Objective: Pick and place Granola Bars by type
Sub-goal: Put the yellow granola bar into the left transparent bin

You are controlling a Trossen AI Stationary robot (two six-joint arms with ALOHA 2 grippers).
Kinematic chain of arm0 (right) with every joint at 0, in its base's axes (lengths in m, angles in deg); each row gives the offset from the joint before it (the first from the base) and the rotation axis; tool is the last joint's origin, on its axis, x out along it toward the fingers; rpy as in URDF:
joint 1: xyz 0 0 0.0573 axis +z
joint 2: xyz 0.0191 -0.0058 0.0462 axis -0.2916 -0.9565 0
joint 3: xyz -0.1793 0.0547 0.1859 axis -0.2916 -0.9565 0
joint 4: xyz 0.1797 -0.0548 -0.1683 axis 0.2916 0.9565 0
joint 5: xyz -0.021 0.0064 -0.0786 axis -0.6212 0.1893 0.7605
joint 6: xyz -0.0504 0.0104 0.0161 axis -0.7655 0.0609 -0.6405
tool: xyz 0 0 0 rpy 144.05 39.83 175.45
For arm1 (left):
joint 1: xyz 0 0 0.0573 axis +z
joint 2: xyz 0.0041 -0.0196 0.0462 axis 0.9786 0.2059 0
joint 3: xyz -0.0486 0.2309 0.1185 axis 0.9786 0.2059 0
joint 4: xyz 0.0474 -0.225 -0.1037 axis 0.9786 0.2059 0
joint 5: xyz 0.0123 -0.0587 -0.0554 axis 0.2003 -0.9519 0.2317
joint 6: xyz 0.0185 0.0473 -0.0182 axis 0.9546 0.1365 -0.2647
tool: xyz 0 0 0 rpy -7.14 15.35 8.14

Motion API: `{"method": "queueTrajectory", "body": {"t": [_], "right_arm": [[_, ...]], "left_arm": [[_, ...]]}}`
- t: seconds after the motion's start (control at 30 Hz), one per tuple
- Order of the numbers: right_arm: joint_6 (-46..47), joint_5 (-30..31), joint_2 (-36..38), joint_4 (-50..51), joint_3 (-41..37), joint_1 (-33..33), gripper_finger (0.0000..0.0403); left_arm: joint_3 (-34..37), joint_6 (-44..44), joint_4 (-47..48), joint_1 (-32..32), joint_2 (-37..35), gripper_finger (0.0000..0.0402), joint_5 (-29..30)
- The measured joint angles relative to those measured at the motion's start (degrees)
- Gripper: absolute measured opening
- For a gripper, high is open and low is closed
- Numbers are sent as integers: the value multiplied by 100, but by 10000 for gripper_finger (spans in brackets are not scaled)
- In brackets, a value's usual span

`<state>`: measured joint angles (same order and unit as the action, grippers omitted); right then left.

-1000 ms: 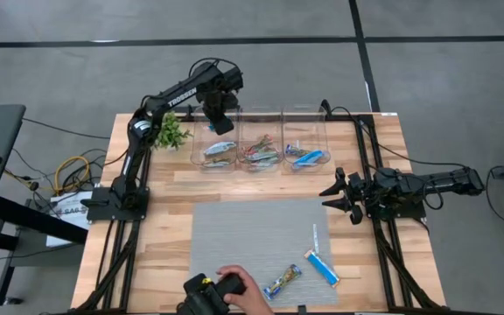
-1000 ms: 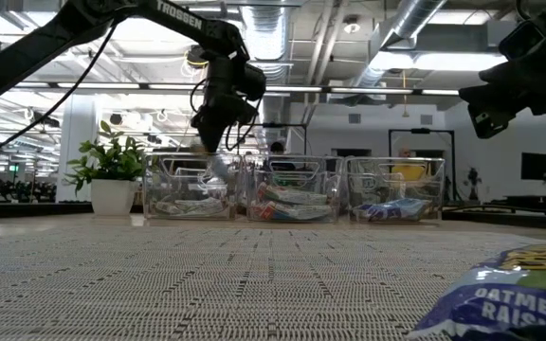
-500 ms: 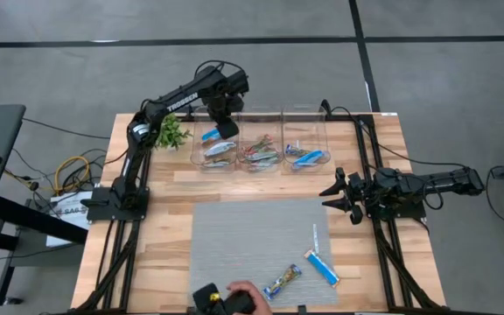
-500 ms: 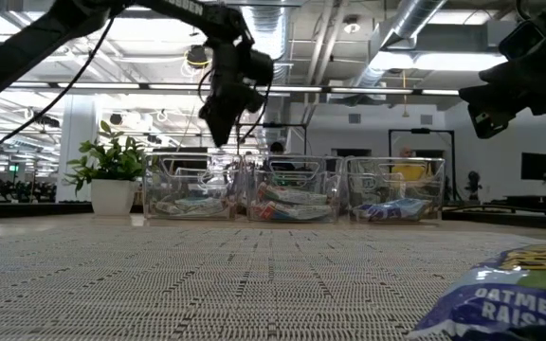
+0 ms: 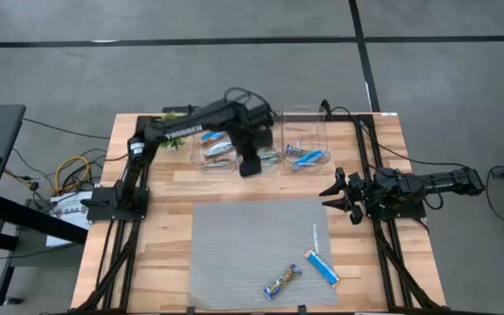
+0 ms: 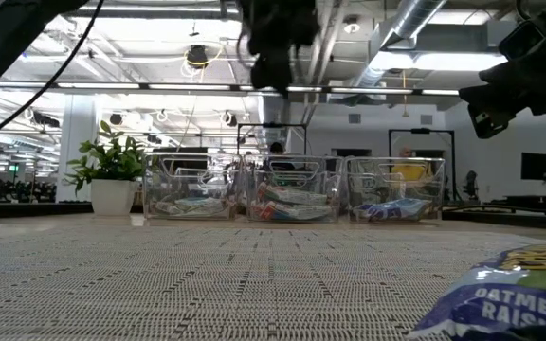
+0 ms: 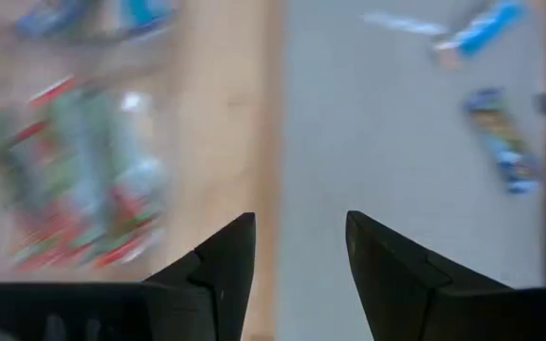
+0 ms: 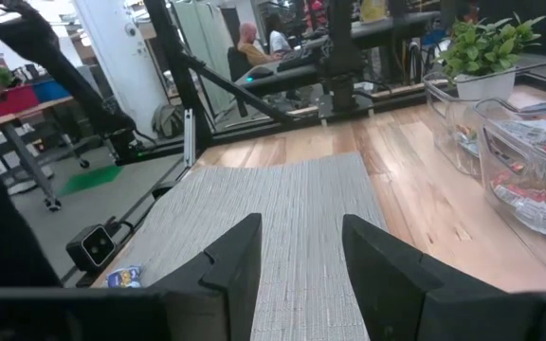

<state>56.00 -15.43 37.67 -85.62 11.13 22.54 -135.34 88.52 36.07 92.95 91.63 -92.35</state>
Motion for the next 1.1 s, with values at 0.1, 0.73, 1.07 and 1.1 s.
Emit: {"method": "queueTrajectory", "body": {"t": [0.1, 0.73, 1.07, 1.1], "right_arm": [[0, -1, -1, 2, -1, 1, 143], [0, 0, -2, 1, 0, 2, 142], [0, 0, -2, 0, 0, 2, 143], [0, 0, -2, 0, 0, 1, 143]], "left_arm": [[-2, -37, -391, -549, -26, 158, -216], [-2, -483, -1673, -3538, -19, 158, 777], [217, -1965, -2206, -3808, -17, 157, 953], [358, -2168, -2401, -3808, -17, 157, 999]]}}
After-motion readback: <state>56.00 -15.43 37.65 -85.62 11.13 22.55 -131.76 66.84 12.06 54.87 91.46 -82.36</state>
